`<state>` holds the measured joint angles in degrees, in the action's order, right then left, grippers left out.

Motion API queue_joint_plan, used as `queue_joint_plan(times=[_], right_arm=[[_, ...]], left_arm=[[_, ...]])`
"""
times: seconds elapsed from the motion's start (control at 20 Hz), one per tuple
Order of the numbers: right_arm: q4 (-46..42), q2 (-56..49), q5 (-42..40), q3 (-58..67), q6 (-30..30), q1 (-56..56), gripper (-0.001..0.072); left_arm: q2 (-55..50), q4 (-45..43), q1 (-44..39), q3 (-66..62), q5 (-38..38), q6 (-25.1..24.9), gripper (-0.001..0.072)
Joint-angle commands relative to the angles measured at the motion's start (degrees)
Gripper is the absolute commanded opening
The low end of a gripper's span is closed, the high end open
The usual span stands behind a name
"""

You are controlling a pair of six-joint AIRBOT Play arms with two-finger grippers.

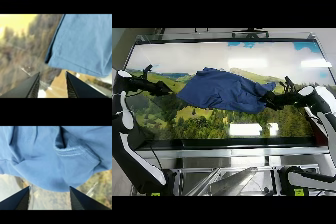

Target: Fold the shirts.

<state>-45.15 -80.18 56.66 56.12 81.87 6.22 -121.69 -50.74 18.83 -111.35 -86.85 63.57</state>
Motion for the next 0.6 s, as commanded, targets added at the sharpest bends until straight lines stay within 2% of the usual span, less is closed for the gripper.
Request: queue_joint_plan(times=[0.0,0.1,0.2,0.4,0.45,0.5,0.55], right_arm=[[-0.04,0.04,0.44,-0.04,0.02,0.22,0.0542],[-0.04,0.04,0.44,-0.04,0.00,0.22,0.0542],[-0.04,0.04,0.74,-0.04,-0.04,0.22,0.0542],[-0.04,0.04,0.87,-0.04,-0.42,0.22,0.0542],[-0.07,0.04,0.85,-0.04,-0.39,0.22,0.0542],[-0.07,0.04,0.85,-0.04,-0.39,0.22,0.0541],[-0.31,-0.04,0.83,-0.04,-0.39,0.22,0.0542]], left_arm=[[-3.80,-0.31,-2.75,-3.87,-2.47,-0.85,0.0346],[-4.04,-0.31,-3.89,-5.03,-2.27,-1.36,0.0710],[-3.85,-0.85,-4.59,-4.98,-1.57,-1.40,0.0662],[-3.85,-0.76,-4.70,-4.96,-0.83,-1.38,0.0660],[-3.85,-0.68,-4.96,-4.96,-0.83,-1.38,0.0628],[-3.87,-0.68,-5.40,-4.81,-0.87,-1.42,0.0519],[-3.85,-0.50,-5.99,-4.13,-1.03,-1.60,0.0486]])
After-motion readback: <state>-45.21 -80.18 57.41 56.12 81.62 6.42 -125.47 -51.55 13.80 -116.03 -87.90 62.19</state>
